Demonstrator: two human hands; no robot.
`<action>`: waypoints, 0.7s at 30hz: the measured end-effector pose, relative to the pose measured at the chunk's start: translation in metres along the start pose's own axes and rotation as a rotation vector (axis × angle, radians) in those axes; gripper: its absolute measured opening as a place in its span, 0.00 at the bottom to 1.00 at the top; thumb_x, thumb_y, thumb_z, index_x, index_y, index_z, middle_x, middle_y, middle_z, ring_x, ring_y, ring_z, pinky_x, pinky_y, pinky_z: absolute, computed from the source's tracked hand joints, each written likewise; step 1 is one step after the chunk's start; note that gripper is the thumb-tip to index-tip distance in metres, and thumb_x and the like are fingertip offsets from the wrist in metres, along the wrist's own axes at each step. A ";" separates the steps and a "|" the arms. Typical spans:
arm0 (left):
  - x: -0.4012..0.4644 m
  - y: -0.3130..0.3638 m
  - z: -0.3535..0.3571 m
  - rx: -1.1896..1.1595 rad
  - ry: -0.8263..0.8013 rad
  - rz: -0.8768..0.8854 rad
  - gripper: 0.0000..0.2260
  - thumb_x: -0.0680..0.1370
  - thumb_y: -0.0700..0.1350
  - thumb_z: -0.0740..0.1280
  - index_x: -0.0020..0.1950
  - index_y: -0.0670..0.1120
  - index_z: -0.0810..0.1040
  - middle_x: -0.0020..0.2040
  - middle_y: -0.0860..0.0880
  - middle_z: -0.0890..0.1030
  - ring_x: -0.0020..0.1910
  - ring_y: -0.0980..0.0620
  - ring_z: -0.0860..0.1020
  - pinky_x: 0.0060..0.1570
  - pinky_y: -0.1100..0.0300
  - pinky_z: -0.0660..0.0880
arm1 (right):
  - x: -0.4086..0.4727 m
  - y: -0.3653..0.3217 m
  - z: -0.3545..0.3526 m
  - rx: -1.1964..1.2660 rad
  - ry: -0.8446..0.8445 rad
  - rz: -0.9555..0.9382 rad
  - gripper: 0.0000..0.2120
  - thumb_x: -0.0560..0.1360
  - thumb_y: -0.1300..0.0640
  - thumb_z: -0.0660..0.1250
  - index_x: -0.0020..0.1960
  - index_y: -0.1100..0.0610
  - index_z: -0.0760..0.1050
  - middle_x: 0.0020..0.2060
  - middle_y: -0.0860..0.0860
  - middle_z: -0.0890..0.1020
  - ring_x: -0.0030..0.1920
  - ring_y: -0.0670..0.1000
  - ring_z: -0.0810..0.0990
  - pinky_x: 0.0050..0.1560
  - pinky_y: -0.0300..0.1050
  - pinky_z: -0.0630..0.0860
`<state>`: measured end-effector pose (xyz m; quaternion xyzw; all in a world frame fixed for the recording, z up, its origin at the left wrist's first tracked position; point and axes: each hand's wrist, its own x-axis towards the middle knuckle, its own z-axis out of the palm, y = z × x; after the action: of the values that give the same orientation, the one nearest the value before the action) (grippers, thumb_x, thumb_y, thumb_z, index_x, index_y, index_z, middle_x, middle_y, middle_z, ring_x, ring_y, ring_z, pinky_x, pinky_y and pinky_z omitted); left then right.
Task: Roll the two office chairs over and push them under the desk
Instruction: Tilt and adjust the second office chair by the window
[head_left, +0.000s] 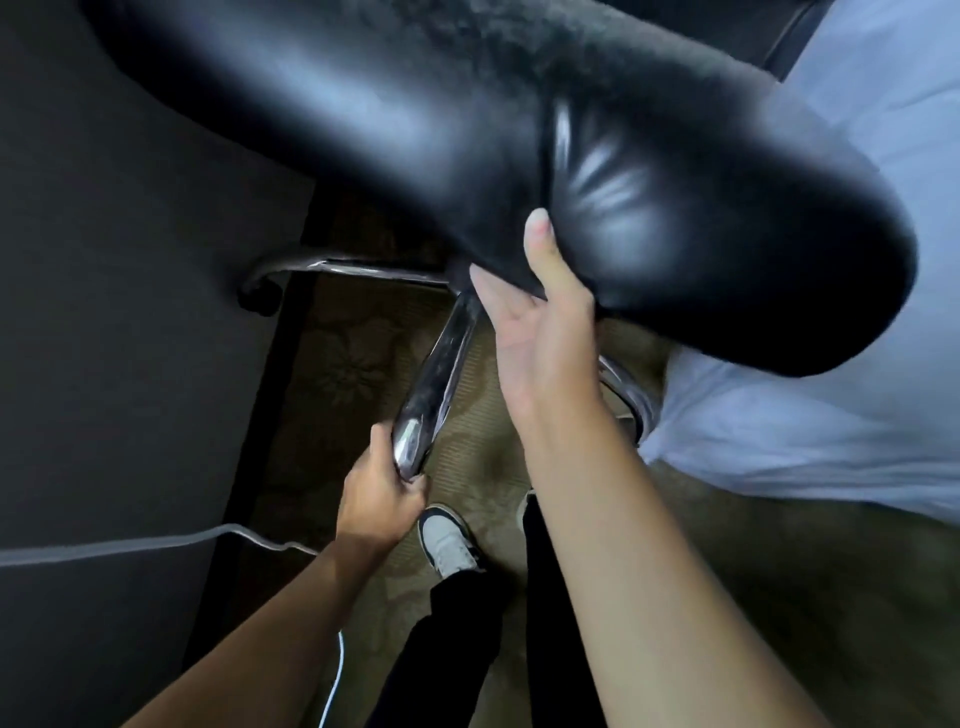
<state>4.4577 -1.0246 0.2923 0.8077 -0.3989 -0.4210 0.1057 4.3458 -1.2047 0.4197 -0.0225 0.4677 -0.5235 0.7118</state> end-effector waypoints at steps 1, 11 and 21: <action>-0.003 -0.007 -0.002 0.080 -0.055 -0.009 0.24 0.68 0.46 0.70 0.61 0.51 0.65 0.49 0.49 0.76 0.50 0.44 0.77 0.44 0.55 0.71 | -0.010 0.007 -0.005 0.040 -0.033 0.000 0.25 0.76 0.61 0.67 0.72 0.63 0.68 0.68 0.59 0.75 0.66 0.57 0.76 0.66 0.56 0.73; -0.066 0.083 -0.088 -0.066 0.106 0.064 0.11 0.71 0.51 0.65 0.53 0.55 0.79 0.48 0.56 0.82 0.50 0.55 0.79 0.53 0.56 0.74 | -0.082 0.050 -0.071 -0.064 0.021 0.341 0.26 0.68 0.54 0.71 0.64 0.63 0.76 0.59 0.61 0.82 0.59 0.59 0.81 0.66 0.52 0.73; -0.044 0.106 -0.107 0.338 0.473 0.417 0.21 0.76 0.51 0.64 0.67 0.45 0.73 0.68 0.43 0.71 0.69 0.44 0.67 0.62 0.49 0.60 | -0.125 0.105 -0.119 0.080 0.075 0.482 0.18 0.64 0.64 0.69 0.54 0.58 0.81 0.53 0.57 0.82 0.56 0.59 0.78 0.66 0.63 0.69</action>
<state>4.4663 -1.0803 0.4388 0.7903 -0.5834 -0.1199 0.1437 4.3382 -1.0076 0.3784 0.1374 0.4645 -0.3574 0.7985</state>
